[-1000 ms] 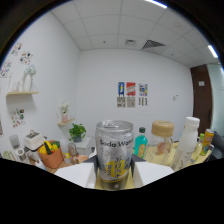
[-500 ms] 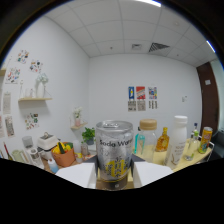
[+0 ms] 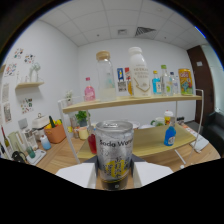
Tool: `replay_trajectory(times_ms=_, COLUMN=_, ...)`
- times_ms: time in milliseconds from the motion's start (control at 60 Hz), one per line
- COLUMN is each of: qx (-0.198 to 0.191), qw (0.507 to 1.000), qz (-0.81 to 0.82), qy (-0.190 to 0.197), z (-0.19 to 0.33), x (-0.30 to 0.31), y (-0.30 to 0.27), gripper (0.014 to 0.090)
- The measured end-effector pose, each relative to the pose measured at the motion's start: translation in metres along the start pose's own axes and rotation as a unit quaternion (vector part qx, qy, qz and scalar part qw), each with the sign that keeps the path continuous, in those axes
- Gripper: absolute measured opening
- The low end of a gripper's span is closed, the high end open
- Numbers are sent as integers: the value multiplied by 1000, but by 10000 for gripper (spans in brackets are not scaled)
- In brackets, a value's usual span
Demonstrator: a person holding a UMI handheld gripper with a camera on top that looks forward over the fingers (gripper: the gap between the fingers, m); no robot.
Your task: Make me a cup of Mojito.
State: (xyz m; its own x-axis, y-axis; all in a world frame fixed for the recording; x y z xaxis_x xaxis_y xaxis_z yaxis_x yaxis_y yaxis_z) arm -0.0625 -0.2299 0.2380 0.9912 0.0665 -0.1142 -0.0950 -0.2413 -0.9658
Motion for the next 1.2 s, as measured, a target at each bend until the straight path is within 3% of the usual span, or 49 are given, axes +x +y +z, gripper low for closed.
replay_trajectory(times_ms=217, qx=-5, qw=990, qz=139, qy=-12, z=7, x=16, y=38, gripper=503)
replay_trajectory(times_ms=367, qx=-4, qw=938, qz=346, qy=-36, z=14, x=19, y=36, gripper=503)
replay_trajectory(times_ms=533, qx=-3, qw=838, qz=540, qy=-79, z=20, x=18, y=23, gripper=503)
replay_trajectory(times_ms=683, qx=9, qw=706, qz=698, qy=-121, z=22, x=23, y=5, gripper=503)
replay_trajectory(times_ms=983, qx=37, qw=494, qz=855, qy=-150, z=24, x=47, y=-12, gripper=500)
replay_trajectory(times_ms=1100, qx=40, qw=477, qz=865, qy=-149, z=24, x=51, y=-10, gripper=502)
replay_trajectory(times_ms=1200, qx=39, qw=507, qz=849, qy=-143, z=23, x=52, y=-13, gripper=500)
